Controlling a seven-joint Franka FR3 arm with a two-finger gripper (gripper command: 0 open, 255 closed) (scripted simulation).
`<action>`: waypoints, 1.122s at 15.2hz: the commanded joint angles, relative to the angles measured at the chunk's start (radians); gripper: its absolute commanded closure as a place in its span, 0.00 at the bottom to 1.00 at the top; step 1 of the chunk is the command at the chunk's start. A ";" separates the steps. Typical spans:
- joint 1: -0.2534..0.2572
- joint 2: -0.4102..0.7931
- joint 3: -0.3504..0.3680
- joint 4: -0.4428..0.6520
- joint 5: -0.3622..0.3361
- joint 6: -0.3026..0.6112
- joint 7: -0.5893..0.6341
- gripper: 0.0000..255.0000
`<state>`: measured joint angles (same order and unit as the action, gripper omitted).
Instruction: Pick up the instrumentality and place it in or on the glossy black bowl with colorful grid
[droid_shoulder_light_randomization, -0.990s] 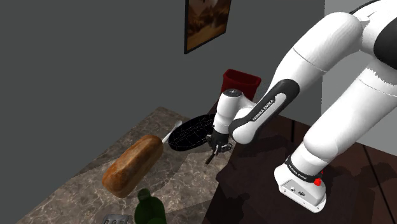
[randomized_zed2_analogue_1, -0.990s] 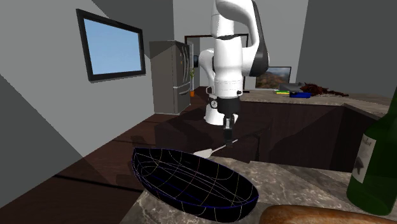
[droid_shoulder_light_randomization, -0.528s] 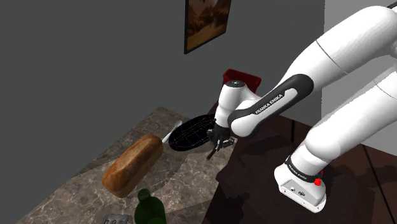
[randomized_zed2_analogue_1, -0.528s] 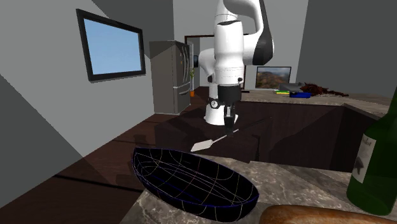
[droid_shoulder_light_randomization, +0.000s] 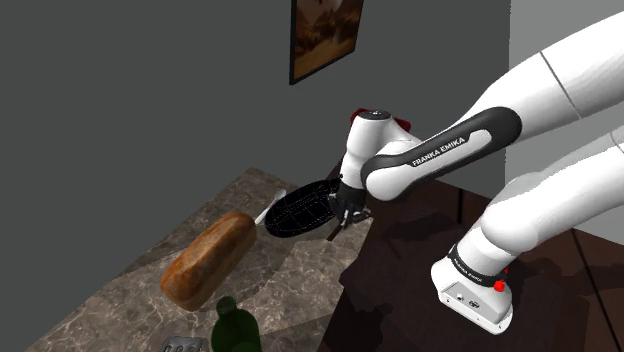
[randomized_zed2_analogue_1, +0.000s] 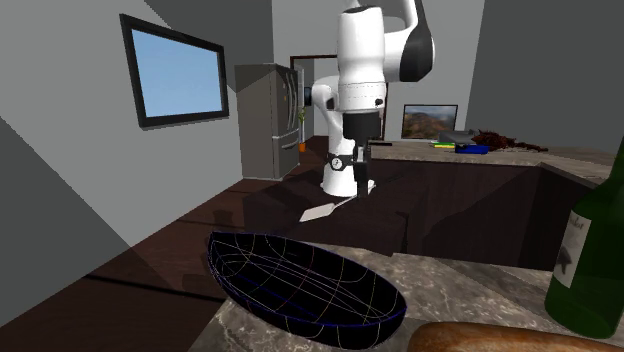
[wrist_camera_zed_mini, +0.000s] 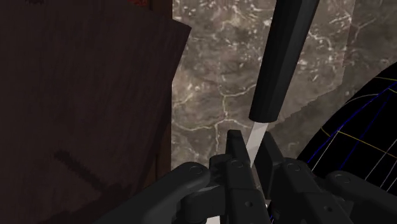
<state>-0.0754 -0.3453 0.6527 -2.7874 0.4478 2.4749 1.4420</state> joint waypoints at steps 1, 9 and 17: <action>0.004 -0.026 -0.010 0.008 0.002 -0.035 -0.002 1.00; -0.185 0.223 -0.046 0.241 -0.237 -0.039 -0.009 1.00; -0.249 0.452 -0.097 0.484 -0.433 -0.087 0.027 1.00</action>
<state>-0.3232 0.0834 0.5607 -2.3260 0.0334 2.3908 1.4627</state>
